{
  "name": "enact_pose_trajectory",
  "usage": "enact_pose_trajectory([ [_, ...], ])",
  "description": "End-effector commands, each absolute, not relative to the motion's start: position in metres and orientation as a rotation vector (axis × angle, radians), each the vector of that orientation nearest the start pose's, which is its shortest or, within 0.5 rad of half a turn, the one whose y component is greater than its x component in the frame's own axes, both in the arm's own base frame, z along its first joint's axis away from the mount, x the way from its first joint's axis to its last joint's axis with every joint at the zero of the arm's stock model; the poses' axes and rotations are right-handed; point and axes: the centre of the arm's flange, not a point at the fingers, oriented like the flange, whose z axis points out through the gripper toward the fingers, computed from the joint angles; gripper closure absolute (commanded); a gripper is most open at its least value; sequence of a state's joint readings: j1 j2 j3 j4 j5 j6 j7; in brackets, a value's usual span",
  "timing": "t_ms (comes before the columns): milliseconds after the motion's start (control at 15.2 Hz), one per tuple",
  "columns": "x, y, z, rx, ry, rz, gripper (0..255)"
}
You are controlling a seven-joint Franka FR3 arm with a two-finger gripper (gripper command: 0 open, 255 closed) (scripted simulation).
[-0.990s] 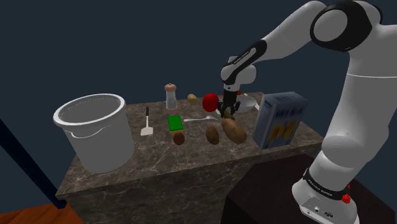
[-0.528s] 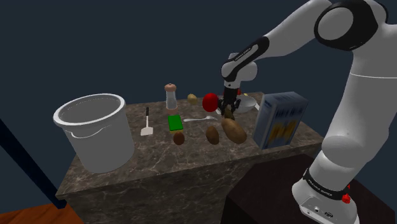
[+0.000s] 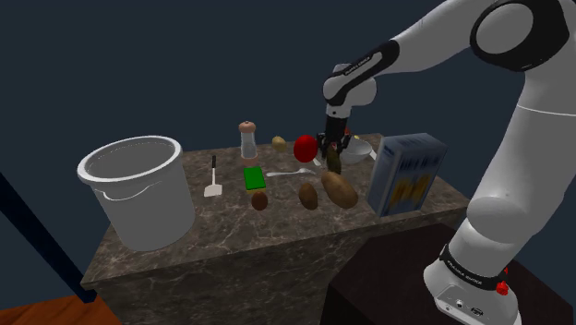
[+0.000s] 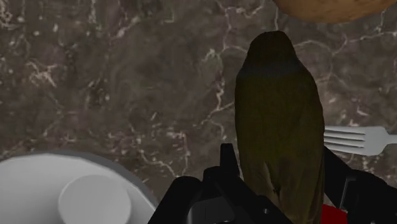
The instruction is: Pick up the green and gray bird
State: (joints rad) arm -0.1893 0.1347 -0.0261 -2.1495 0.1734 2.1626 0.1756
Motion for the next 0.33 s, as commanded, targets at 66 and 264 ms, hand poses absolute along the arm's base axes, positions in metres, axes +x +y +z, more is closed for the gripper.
enact_pose_trajectory([
  [66, 0.532, -0.11, 0.345, -2.908, 0.737, 0.178, 255],
  [264, 0.532, -0.11, 0.351, -2.908, 0.737, 0.178, 255],
])
